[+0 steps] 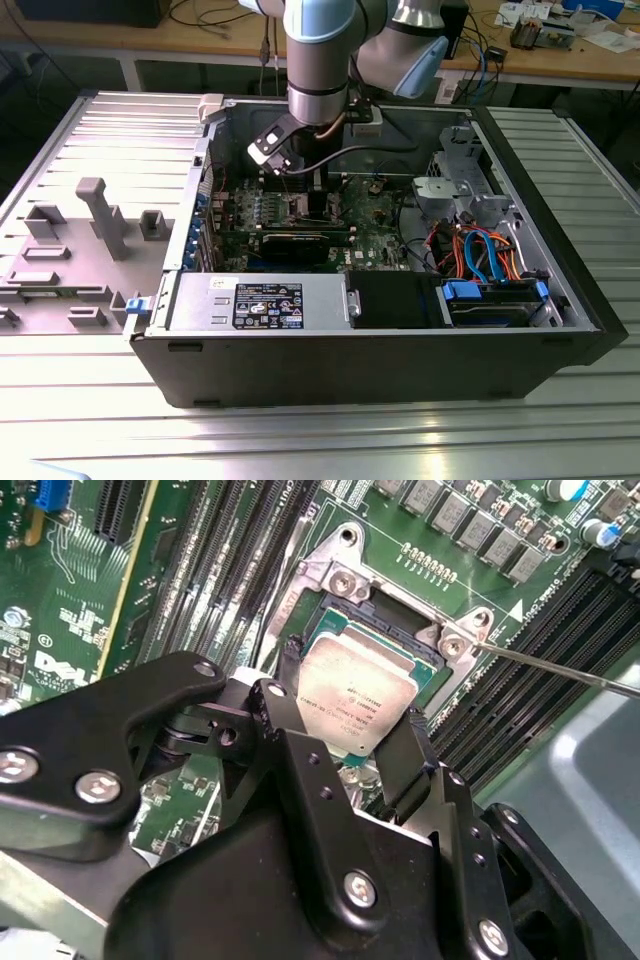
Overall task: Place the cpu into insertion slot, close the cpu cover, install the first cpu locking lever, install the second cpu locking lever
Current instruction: 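Place the cpu into insertion slot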
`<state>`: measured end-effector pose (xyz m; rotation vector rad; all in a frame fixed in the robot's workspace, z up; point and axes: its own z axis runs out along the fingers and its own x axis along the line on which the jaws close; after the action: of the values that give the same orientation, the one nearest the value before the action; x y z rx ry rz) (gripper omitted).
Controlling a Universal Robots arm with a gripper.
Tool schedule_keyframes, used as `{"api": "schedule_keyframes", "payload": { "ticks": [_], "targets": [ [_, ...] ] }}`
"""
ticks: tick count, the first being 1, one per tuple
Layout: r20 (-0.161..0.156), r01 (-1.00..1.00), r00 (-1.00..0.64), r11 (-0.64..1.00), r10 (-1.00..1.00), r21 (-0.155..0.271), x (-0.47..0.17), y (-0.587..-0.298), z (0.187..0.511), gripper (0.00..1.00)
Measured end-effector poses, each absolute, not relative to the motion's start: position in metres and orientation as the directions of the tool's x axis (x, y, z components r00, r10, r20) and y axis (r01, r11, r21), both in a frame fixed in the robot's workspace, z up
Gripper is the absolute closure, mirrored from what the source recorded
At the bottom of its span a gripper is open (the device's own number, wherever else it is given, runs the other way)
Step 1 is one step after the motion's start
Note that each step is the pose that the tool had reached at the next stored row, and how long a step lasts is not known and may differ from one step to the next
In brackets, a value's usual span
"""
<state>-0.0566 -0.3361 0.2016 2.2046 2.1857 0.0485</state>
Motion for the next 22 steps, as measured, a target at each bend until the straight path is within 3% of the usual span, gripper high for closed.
{"api": "schedule_keyframes", "payload": {
  "ticks": [14, 15, 16, 22],
  "targets": [
    [-0.004, 0.999, 0.005, -0.005, 1.0, 0.048, -0.0567, -0.3346, 0.1968, 0.45],
    [-0.016, 0.999, 0.006, -0.005, 1.0, 0.047, -0.0569, -0.3342, 0.1941, 0.45],
    [-0.016, 0.999, 0.006, -0.005, 1.0, 0.048, -0.0567, -0.3341, 0.1939, 0.33],
    [-0.016, 0.999, 0.005, -0.005, 1.0, 0.047, -0.0566, -0.3339, 0.1975, 0.33]
  ]
}}
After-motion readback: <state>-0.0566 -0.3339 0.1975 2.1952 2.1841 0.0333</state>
